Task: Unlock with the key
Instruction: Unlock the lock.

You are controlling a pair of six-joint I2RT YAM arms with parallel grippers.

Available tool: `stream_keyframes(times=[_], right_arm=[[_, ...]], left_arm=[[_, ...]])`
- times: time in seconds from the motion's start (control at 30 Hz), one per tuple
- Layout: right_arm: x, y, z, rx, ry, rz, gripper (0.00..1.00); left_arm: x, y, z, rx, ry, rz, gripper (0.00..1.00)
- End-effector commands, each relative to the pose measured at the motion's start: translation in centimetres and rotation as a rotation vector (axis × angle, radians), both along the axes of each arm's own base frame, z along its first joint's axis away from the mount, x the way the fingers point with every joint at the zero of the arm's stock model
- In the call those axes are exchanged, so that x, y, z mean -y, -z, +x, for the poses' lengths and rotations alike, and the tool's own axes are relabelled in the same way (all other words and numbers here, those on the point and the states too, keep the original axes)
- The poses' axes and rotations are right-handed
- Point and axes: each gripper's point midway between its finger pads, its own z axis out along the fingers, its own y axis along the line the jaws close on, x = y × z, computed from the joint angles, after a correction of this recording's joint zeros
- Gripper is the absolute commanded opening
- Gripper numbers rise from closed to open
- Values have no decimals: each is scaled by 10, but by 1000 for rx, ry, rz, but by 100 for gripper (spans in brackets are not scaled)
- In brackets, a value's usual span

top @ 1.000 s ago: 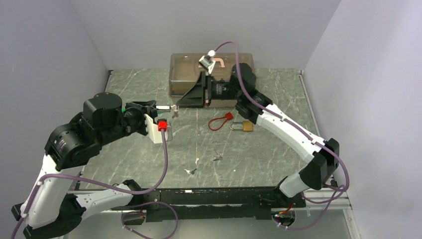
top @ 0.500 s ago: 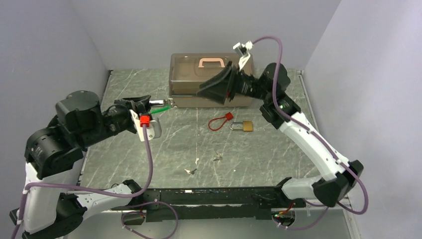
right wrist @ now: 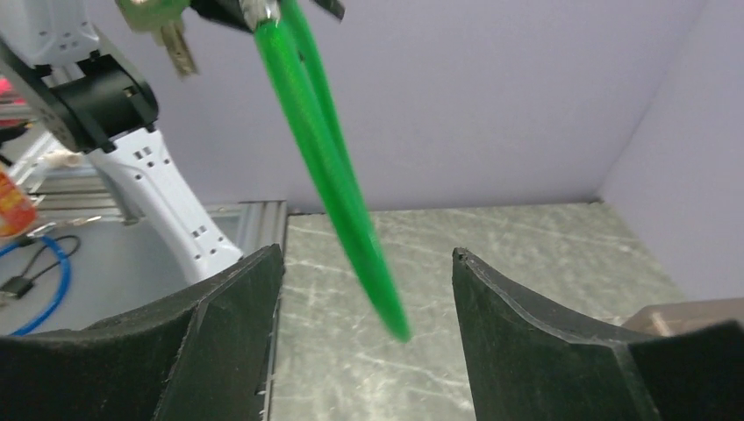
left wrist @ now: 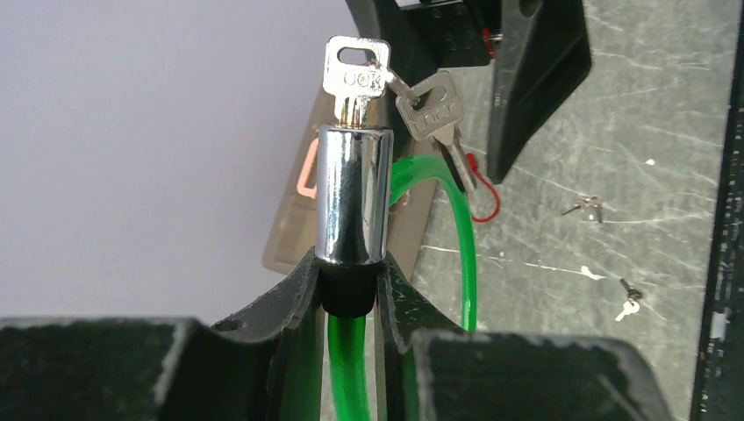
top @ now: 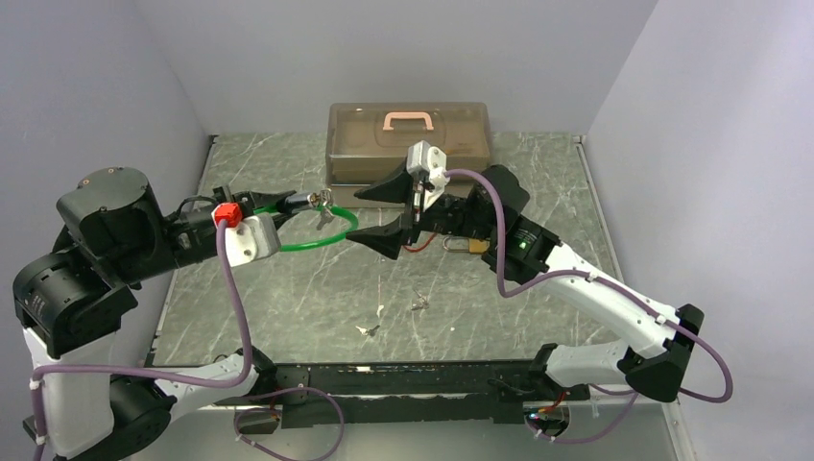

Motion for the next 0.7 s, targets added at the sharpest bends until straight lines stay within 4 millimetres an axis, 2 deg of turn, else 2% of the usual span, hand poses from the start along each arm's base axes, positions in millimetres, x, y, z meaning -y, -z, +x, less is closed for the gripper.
stream_keyframes(times=[0.0, 0.1, 0.17, 0.23, 0.3, 0.33, 0.53, 0.67], right_arm=[[0, -39, 5, 186, 68, 108, 72], [-10, -41, 1, 200, 40, 100, 68], [-16, -42, -2, 199, 16, 94, 58], [-18, -40, -5, 193, -1, 87, 38], [-16, -34, -5, 185, 7, 88, 7], [-15, -29, -5, 177, 17, 89, 0], [-5, 17, 2, 101, 81, 23, 0], [2, 44, 14, 44, 152, -24, 0]], left_arm=[[9, -21, -12, 1, 66, -84, 0], [11, -20, -13, -17, 79, -92, 0], [11, -21, -13, -20, 80, -97, 0], [10, -23, -13, -19, 72, -106, 0], [9, -24, -12, -21, 64, -117, 0], [8, -27, -12, -19, 56, -128, 0], [-6, -56, -1, 37, -55, -244, 0], [-20, -78, 4, 70, -140, -332, 0]])
